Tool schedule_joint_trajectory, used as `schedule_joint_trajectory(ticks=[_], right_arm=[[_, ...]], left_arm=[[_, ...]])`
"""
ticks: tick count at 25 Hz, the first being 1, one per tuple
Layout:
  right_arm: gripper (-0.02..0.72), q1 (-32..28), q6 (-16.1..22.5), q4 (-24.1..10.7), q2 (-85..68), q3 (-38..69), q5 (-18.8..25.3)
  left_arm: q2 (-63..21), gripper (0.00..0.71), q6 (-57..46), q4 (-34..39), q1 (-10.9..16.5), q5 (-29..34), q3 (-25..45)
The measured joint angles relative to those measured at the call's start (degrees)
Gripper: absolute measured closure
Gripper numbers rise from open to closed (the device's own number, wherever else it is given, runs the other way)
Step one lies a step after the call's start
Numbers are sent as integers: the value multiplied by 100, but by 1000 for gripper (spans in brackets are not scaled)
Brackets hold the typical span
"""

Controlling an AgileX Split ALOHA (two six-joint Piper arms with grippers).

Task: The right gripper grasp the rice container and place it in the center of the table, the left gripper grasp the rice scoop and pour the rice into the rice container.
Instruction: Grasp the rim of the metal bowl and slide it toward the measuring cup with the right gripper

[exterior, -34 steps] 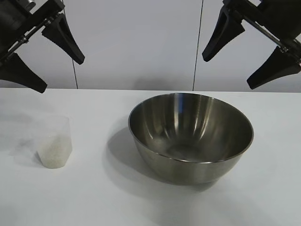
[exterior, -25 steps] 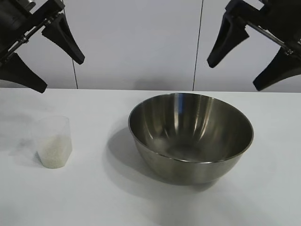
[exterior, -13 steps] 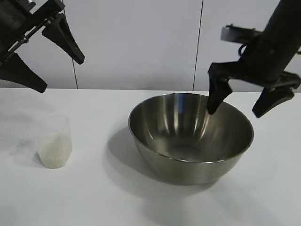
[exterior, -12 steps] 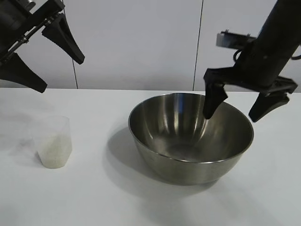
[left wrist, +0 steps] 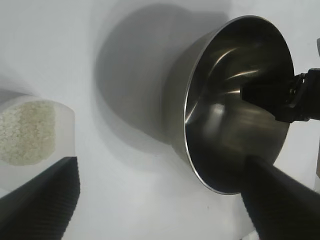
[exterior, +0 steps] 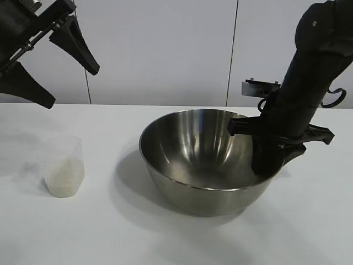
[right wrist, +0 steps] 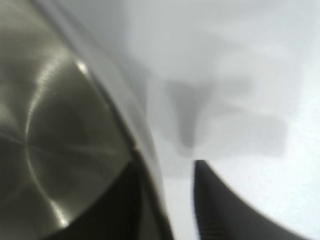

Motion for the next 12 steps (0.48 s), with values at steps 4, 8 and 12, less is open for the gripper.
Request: schedule_joint_trajectory(ticks=[4,8,12], right_arm=[[682,-1,13,112,-13,-25,13],[694,-9,-7,151,-134,-25,77],[694,-253,-288,604,-397,-20,188]], left_arm=[[0,79,0,0,0,-7,0],[0,79,0,0,0,-31,0],[0,79,0,0,0,-36,0]])
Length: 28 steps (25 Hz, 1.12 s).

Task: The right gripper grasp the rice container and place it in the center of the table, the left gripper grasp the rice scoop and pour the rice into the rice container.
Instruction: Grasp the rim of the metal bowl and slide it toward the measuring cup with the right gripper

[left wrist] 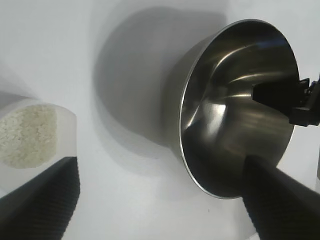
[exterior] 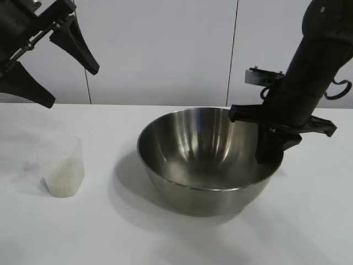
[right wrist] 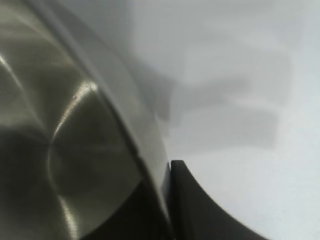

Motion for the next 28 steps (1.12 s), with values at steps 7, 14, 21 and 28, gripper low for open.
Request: schedule_joint_trajectory(ticks=[7,14,21,28], right_arm=[[692,-326,-692,750,-65,11,246],[692,-326,-747,709,-65,52,255],[692,-326,-1003,1213,-65,305,135],[692,-326,-1320,1593,-271,347,109]], left_arm=[[0,79,0,0,0,-132,0],[0,79,0,0,0,-268,0],[0,79,0,0,0,-297,0],[0,79,0,0,0,-304,0]])
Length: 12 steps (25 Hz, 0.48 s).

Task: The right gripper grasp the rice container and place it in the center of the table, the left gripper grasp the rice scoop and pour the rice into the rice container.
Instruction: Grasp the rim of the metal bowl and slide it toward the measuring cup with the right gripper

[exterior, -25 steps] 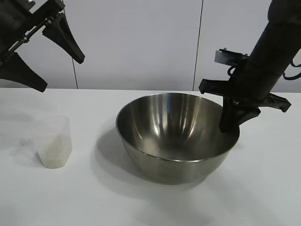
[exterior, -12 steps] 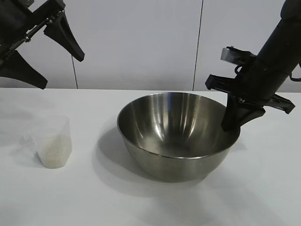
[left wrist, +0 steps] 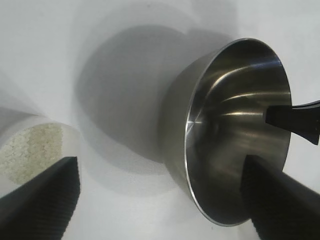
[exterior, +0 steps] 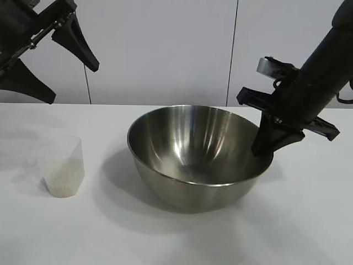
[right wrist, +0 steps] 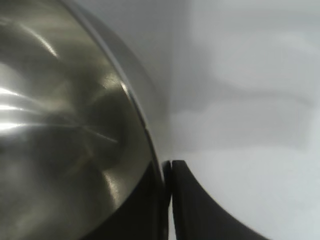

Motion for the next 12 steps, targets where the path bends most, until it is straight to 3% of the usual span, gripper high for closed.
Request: schedule_joint_trajectory(ticks=[5,12], right_arm=[[692,0,-121,206,-52,0,139],[692,569,-131,110,-52,0,34]], left_arm=[[0,79,0,0,0,0,0],[0,79,0,0,0,0,0]])
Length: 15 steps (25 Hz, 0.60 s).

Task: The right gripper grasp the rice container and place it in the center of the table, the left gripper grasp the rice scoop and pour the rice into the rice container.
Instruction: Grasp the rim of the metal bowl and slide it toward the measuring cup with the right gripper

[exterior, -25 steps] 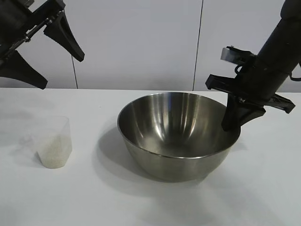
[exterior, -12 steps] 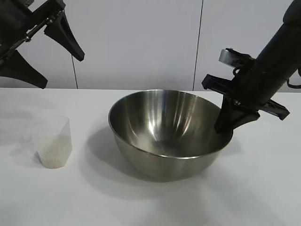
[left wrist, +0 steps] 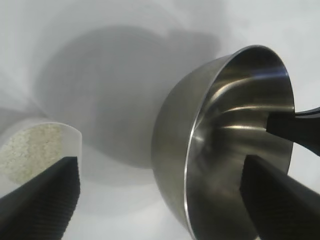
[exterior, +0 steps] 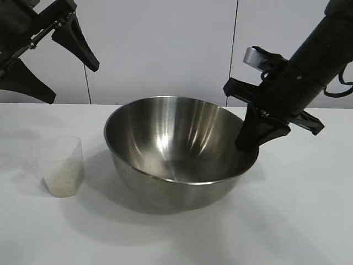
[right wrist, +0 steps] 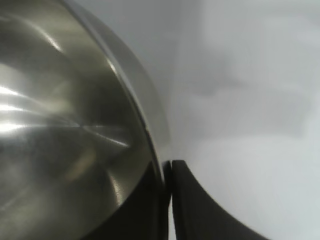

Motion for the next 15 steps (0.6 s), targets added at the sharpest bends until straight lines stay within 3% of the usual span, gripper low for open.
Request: schedule_joint_trajectory(ticks=[9,15], right_arm=[[692,534,650,-859,127,0,-339],[690,564,790,-900,149,0,-354]], left_arm=[[0,79,0,0,0,0,0],[0,79,0,0,0,0,0]])
